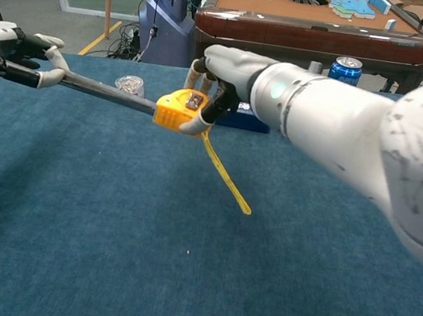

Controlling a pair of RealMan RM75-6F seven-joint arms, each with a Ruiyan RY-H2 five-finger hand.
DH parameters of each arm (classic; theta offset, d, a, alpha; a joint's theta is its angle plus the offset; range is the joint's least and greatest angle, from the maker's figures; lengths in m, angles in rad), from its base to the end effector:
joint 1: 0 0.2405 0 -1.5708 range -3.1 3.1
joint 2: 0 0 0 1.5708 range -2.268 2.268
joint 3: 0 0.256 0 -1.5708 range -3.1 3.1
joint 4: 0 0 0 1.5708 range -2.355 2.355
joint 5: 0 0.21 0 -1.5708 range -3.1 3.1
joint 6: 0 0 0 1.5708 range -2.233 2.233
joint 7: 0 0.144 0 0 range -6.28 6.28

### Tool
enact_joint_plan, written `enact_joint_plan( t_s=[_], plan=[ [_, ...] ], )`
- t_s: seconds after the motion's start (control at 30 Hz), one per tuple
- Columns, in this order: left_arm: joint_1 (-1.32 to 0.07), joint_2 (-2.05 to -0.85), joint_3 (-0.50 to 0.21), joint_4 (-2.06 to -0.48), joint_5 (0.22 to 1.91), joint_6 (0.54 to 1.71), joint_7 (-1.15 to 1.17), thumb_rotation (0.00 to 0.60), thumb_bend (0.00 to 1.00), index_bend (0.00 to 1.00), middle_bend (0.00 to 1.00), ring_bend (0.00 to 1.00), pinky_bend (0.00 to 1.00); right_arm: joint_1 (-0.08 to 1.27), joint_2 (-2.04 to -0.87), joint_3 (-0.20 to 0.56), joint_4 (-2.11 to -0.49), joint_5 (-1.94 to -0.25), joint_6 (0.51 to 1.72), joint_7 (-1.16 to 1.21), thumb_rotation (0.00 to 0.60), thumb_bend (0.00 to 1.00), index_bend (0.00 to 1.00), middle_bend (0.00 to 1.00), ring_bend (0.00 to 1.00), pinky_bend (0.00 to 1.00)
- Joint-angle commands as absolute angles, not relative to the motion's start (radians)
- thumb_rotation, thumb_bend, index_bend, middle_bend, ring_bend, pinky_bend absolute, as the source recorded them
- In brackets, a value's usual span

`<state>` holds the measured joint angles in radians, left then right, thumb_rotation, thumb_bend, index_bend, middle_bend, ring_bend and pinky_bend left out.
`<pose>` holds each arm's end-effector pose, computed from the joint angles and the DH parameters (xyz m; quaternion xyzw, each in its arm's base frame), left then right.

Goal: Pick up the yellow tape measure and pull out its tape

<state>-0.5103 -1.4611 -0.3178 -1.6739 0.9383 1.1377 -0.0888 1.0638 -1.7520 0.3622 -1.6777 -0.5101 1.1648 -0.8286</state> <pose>-0.1954 0.3233 0.0451 -0.4526 -0.6147 -0.5065 0.4011 -0.0040 -0.3342 -0.0541 0.7293 -0.4218 0.3566 0.4038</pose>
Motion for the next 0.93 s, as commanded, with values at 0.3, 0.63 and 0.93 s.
enact_joint_plan(
  t_s=[0.3, 0.63, 0.93],
  plan=[
    [-0.454, -1.440, -0.291, -1.679, 0.996, 1.188, -0.123, 0.600, 0.45, 0.48, 0.00, 0.00, 0.00, 0.934, -1.564, 0.241, -1.812, -0.573, 1.128, -0.718, 0.600, 0.73, 0.58, 0.58, 0.50, 0.37],
    [-0.417, -1.447, -0.264, -1.695, 1.033, 1.221, -0.134, 0.600, 0.45, 0.47, 0.00, 0.00, 0.00, 0.819, -1.441, 0.136, -1.881, -0.691, 1.137, -0.610, 0.600, 0.73, 0.59, 0.58, 0.51, 0.37],
    [-0.392, -1.445, -0.264, -1.694, 1.044, 1.237, -0.147, 0.600, 0.45, 0.46, 0.00, 0.00, 0.00, 0.755, -1.398, 0.088, -1.886, -0.747, 1.122, -0.531, 0.600, 0.73, 0.59, 0.58, 0.51, 0.37]
  ],
)
